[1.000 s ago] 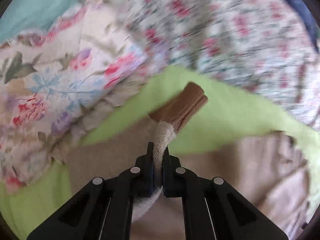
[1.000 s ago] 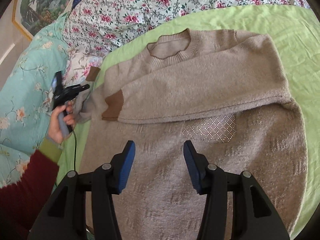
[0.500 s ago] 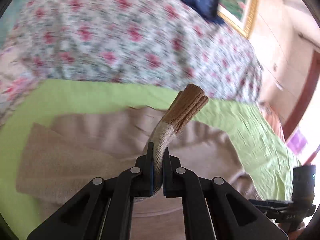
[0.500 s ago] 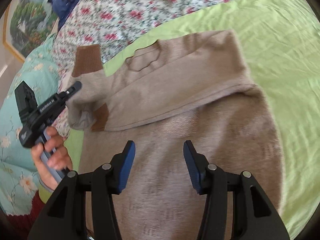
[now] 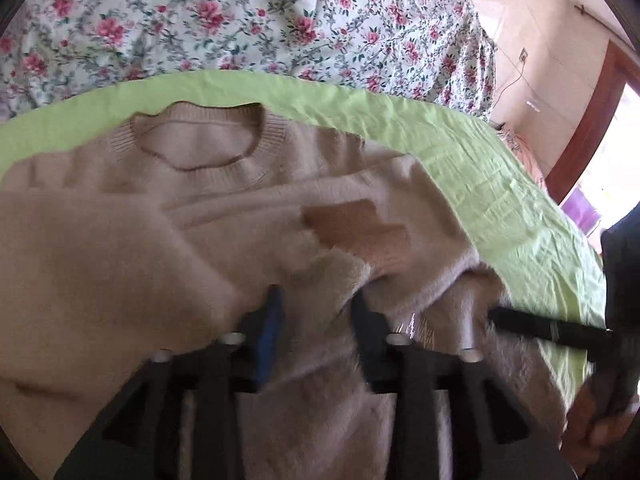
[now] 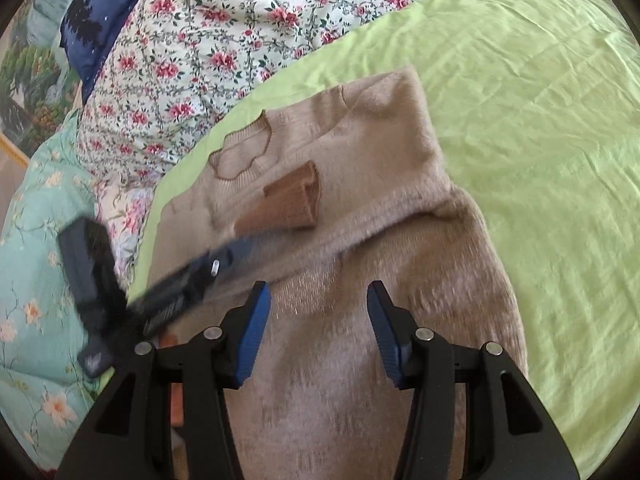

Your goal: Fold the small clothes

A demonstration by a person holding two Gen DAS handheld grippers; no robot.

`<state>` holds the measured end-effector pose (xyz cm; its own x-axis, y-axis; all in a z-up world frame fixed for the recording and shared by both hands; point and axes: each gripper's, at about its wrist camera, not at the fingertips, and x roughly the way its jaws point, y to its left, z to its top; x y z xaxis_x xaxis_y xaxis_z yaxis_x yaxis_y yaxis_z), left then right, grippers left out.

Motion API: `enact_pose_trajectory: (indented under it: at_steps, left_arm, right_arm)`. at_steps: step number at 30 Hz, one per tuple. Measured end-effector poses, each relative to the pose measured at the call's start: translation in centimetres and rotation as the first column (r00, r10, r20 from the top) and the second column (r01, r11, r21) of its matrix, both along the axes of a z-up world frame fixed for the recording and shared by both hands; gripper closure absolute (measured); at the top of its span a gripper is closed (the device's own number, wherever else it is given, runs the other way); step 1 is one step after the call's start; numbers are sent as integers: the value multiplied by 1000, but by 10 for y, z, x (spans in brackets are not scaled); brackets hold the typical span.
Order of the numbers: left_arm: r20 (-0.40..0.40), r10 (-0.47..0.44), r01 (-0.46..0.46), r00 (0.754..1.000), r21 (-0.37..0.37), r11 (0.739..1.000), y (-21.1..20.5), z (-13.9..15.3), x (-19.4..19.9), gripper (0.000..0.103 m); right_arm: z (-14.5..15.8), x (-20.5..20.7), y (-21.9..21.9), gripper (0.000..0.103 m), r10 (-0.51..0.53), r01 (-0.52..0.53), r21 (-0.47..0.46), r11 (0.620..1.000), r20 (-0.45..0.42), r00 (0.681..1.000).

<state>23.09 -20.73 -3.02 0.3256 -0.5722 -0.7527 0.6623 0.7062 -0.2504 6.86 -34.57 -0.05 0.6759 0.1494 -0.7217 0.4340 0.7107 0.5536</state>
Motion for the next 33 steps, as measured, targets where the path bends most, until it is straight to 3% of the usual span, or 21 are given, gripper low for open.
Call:
enact_pose_trajectory:
  at_steps: [3,7,10,12,14,16,20,23,26,29,33]
  left_arm:
    - [19,27,-27,999,-17,999,33,10,-11,54]
    - [63,167,-167,984,6,986,95,19,-13,49]
    - [115,324,-333,939,65,941,147,16,1,48]
    - [118,423,-436,898,120,892,179,6,19,48]
    - [102,489,-499,866,159,852,200,-5,37,50]
    - [69,534,-538,843,159,828,215,-12,55,50]
    - [58,555,-556,830,169,814,209,-17,84,50]
    - [103,560,-569,822,186,801,201,-16,88,51]
    - [133,560,-576,818,177,798,198,-15,78,51]
    - [143,602,-618,786,145,772,207,-12,74,52]
    - [41,646,-647,762,83,758,228,-16,79,52]
  right_arm:
    - [0,18,-7,48,-16,16,4,1000,12,1000]
    - [-10,54,-10,42,-1,1,11,1000,-13,1000]
    - [-29,78,-10,42,-3,5,30,1000,-55,998]
    - [-38,94,-5,44,27,-24,61,998,-53,998]
    - [-35,107,3,88,65,-63,51,997,-43,997]
    - [-16,111,9,88,87,-88,49,995,17,996]
    - [58,83,8,88,68,-58,-51,997,231,970]
    - [73,54,-9,88,-1,35,-123,992,263,965]
    - [38,49,-26,88,-48,67,-119,991,154,987]
    - [-9,57,-30,88,-55,57,-48,997,47,997]
    - [-27,65,-18,88,-26,26,-60,998,8,1000]
